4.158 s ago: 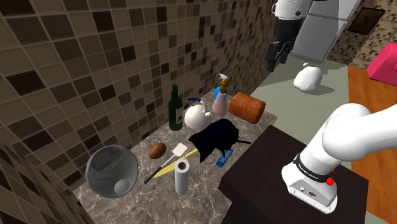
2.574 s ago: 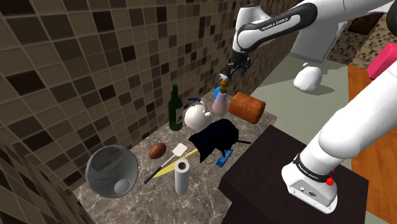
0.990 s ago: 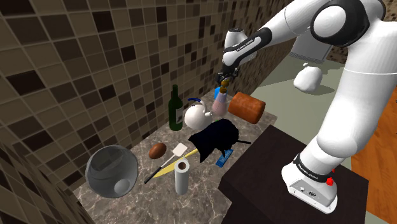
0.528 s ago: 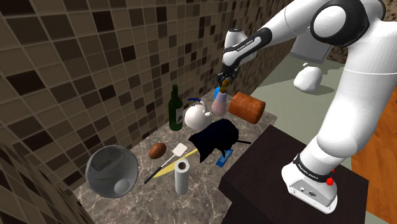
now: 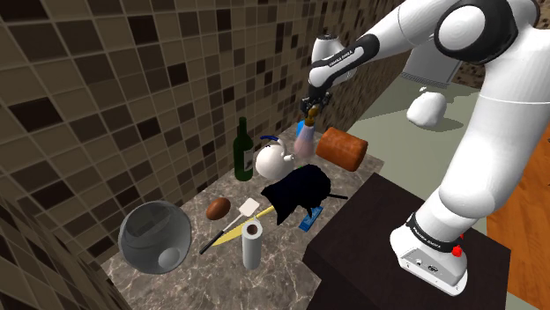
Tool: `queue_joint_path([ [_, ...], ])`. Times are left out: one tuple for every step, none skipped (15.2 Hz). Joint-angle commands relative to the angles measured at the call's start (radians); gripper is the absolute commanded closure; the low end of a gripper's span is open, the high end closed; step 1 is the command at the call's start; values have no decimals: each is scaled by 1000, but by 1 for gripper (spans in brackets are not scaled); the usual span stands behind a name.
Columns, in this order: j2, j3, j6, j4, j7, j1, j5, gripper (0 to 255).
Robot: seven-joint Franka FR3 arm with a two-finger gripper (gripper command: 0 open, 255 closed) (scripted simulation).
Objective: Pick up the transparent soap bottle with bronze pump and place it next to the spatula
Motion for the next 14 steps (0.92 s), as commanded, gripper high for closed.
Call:
queue_joint_path([
  [-18, 0, -24, 7, -4, 0, 1, 255],
  [-26, 0, -36, 11, -6, 0, 2, 255],
  [-33, 0, -48, 15, -7, 0, 3, 255],
  [-41, 1, -59, 20, -9, 1, 3, 255],
  [-48, 1, -71, 25, -11, 1, 4, 255],
  [-55, 1, -83, 30, -12, 1, 5, 255],
  [-61, 1, -95, 35, -14, 1, 5, 255],
  [-68, 1, -107, 40, -15, 1, 6, 255],
  [-74, 2, -119, 46, -17, 2, 6, 255],
  [-80, 2, -131, 52, -19, 2, 7, 255],
  [-86, 2, -143, 58, -20, 2, 8, 255],
  [-92, 2, -155, 64, -22, 2, 8, 255],
  [-98, 2, -167, 71, -23, 2, 9, 255],
  [-103, 2, -179, 78, -25, 3, 9, 255],
])
